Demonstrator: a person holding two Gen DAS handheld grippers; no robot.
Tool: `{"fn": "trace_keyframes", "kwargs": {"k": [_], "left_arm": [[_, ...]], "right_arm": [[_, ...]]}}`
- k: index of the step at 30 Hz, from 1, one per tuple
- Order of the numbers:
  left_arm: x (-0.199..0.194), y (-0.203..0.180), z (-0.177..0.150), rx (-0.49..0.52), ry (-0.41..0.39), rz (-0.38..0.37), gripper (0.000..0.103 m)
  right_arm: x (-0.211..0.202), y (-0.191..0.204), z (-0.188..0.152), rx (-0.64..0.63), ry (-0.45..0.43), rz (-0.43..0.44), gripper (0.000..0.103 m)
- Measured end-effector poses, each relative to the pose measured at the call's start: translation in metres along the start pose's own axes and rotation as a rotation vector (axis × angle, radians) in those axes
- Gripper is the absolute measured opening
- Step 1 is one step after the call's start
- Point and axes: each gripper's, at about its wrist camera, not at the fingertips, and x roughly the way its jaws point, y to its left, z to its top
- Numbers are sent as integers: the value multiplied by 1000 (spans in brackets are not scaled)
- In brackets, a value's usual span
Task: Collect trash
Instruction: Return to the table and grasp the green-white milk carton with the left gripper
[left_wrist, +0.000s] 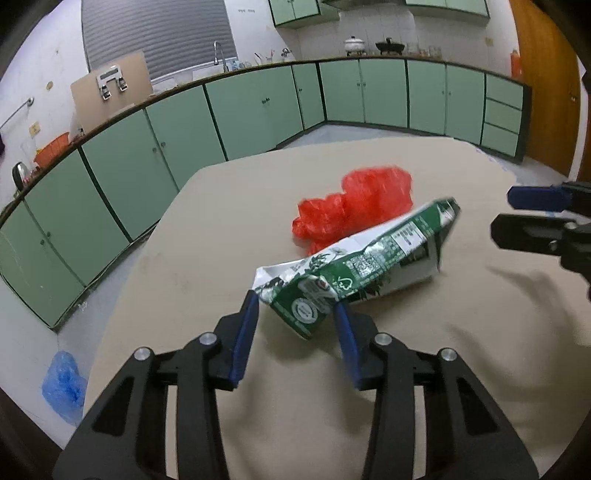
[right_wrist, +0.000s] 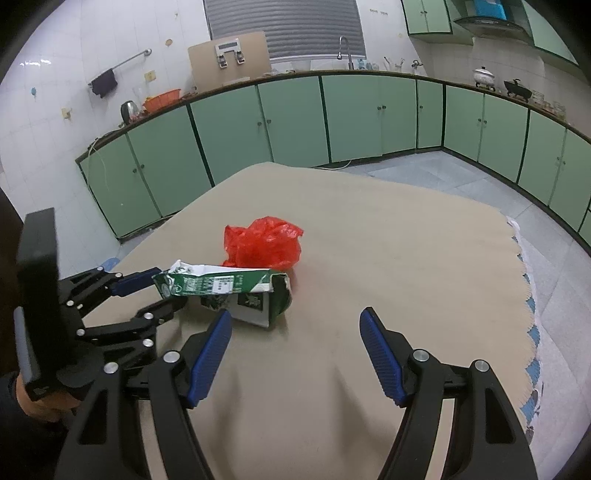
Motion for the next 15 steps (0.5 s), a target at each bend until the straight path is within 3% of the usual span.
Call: {"fn": "trace_keyframes", "kwargs": {"k": [1, 9, 15], "left_arm": [[-1, 1, 0, -7, -2, -5, 30], [-16, 13, 0, -62, -36, 4, 28], [-25, 44, -1, -147, -60, 50, 27]], "right_arm": [[1, 2, 0, -1, 0, 2, 71], [1, 13, 10, -18, -13, 14, 71], [6, 22, 16, -24, -14, 27, 71]]}}
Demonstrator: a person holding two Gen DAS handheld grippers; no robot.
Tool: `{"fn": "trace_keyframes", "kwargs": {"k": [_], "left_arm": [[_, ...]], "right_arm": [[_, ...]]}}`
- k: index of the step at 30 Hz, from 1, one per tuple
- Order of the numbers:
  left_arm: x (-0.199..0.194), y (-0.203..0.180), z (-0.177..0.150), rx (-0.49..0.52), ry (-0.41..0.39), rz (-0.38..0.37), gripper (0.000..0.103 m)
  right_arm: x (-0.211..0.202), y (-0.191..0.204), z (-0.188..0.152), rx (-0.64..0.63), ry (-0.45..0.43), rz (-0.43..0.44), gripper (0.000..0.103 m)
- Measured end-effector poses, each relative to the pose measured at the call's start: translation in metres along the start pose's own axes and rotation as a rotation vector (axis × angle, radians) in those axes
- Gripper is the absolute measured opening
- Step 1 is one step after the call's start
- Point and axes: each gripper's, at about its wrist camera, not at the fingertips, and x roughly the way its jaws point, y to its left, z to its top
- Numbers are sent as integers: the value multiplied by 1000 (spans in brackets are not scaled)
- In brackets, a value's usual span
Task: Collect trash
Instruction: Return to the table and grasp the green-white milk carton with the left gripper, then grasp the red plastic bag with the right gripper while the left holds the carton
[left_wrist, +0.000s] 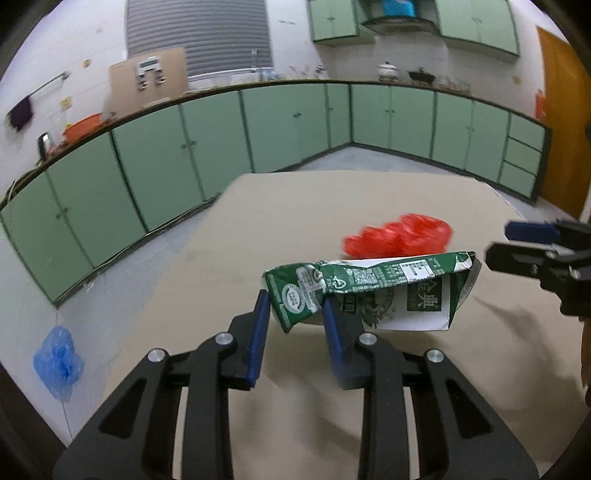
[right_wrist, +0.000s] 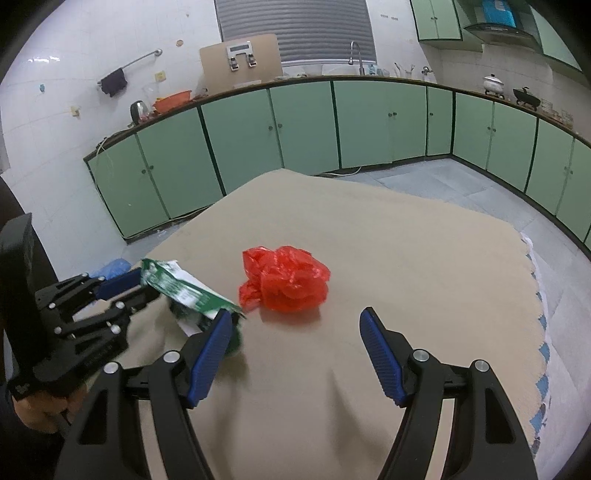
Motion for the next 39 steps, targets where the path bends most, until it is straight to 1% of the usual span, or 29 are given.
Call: {"fn": "trace_keyframes", "kwargs": {"k": [3, 7, 11, 16, 18, 19, 20, 23, 29, 39], "left_arm": [[1, 15, 4, -36, -6, 19, 27], [6, 28, 8, -53, -12, 41, 27], [20, 44, 15, -76, -6, 55, 27], [33, 51, 22, -85, -4, 59, 26], [39, 52, 24, -87, -1, 57, 26], [41, 52, 24, -87, 0, 56, 26], [42, 51, 23, -87, 1, 56, 26], [40, 51, 22, -91, -5, 54, 26], [30, 50, 21, -91, -16, 48, 26], [-8, 35, 28, -97, -52, 9, 26]], "right_arm": [[8, 6, 3, -5, 4, 3, 71], [23, 9, 9, -4, 8, -6, 71], [43, 6, 17, 13, 21, -18, 71], [66, 5, 24, 12, 44, -25, 71], [73, 5, 24, 9, 66, -19, 69], [76, 5, 23, 4, 78, -19, 53], [80, 6, 23, -9, 96, -22, 33], [77, 8, 21, -30, 83, -28, 11], [63, 8, 22, -22, 55, -30, 6], [22, 1, 30, 4, -3, -55, 4]]}}
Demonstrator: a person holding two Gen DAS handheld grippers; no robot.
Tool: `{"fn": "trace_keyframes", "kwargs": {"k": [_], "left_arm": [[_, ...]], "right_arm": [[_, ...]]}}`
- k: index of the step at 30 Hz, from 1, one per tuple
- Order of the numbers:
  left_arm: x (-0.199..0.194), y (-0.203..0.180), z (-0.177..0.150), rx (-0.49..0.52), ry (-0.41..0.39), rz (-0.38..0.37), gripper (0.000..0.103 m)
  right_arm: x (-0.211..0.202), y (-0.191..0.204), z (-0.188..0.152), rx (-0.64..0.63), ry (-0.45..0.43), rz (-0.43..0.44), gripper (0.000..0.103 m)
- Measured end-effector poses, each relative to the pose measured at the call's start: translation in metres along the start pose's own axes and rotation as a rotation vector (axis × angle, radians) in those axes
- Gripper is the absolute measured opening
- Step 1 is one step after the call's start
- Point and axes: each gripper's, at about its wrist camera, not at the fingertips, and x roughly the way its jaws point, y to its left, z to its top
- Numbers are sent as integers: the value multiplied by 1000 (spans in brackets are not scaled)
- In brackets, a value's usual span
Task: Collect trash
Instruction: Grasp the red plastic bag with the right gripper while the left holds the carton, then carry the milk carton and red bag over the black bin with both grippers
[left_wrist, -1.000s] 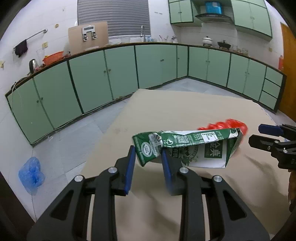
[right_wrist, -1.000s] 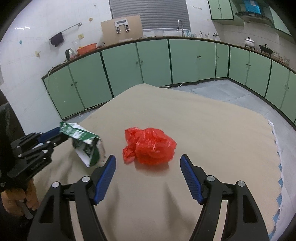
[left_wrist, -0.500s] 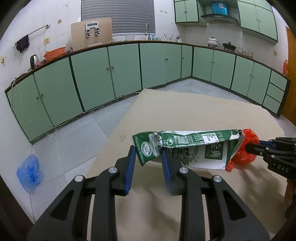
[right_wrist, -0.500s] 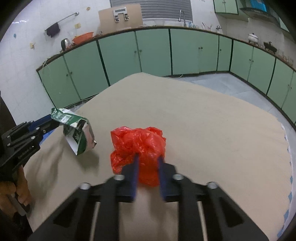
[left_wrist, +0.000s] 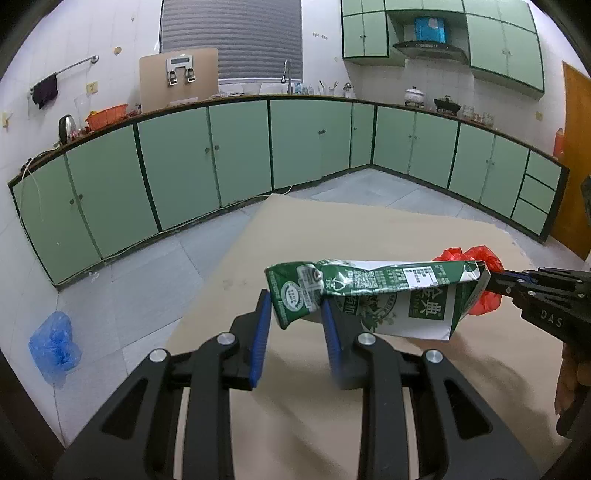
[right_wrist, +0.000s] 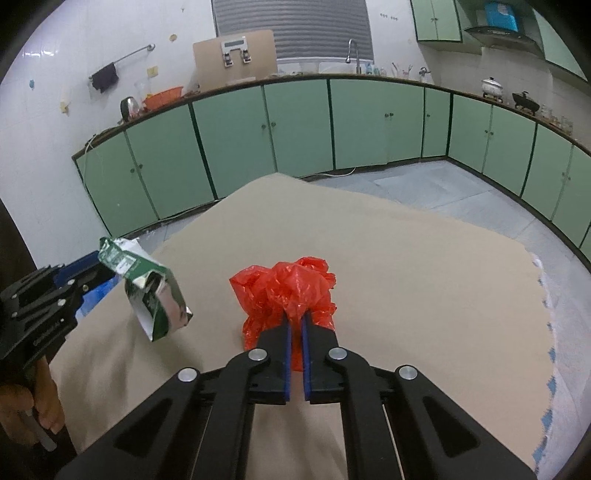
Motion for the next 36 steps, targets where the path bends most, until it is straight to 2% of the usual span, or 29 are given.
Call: {"fn": "trace_keyframes", "kwargs": {"k": [8, 16, 25, 36], "left_arm": [[-41, -24, 8, 18, -23, -30, 26], [-85, -65, 7, 50, -43, -87, 26], [-132, -107, 4, 71, -62, -158, 26], [-178, -158, -8, 143, -86, -261, 26]], "right_arm": [[-58, -12, -3, 39, -60, -18, 4], [-128, -28, -18, 77, -118, -48, 4], [-203, -48, -47, 114, -171, -99, 4], [-269, -75, -86, 167, -193, -191, 4]]}}
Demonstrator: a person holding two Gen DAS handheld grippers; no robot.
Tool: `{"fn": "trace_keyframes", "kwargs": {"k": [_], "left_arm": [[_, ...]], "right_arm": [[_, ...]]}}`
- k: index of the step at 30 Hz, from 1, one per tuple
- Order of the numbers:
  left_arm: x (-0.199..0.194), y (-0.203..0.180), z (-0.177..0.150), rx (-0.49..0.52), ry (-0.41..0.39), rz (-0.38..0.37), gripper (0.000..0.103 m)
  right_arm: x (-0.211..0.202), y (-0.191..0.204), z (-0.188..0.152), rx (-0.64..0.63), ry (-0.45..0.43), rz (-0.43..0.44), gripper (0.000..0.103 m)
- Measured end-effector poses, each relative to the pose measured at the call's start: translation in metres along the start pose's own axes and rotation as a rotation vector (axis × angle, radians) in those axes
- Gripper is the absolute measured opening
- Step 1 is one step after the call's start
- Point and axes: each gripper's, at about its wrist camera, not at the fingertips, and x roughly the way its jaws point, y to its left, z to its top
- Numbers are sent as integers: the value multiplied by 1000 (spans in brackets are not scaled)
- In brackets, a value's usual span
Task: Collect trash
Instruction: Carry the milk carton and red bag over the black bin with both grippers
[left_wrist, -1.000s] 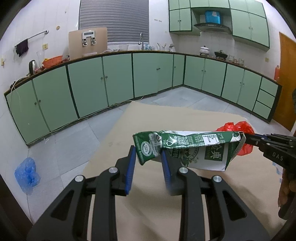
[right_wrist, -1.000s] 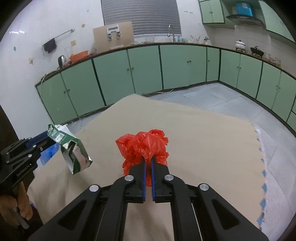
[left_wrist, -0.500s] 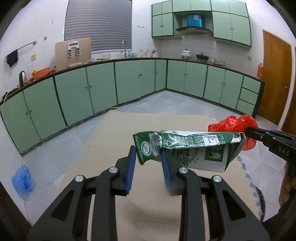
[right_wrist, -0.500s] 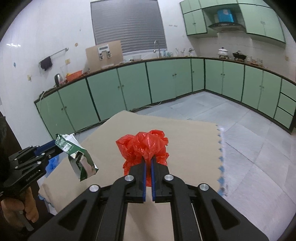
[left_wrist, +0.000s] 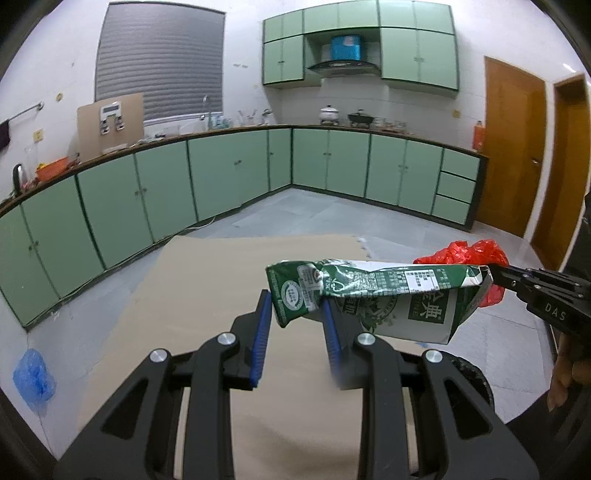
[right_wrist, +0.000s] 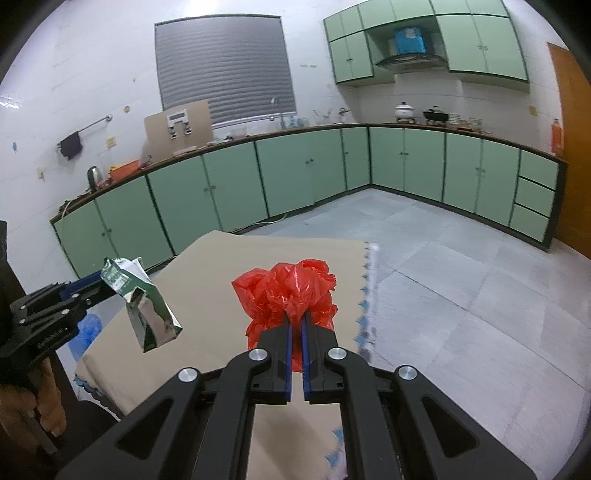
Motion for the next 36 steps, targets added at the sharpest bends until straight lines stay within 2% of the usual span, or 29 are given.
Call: {"fn": "trace_keyframes", "kwargs": {"k": [12, 21, 28, 36], "left_arm": [[-23, -69, 0, 84, -30, -108, 25], [-21, -127, -13, 162, -14, -208, 25], [4, -171, -39, 239, 50, -276, 25], [35, -207, -58, 310, 117, -307, 25]], "right_arm": [[-66, -41, -24, 69, -37, -105, 4], [-108, -84, -50, 141, -44, -205, 4], [-117, -120, -82, 209, -9, -259, 4], [-112, -158, -118, 286, 46, -282, 4]]}}
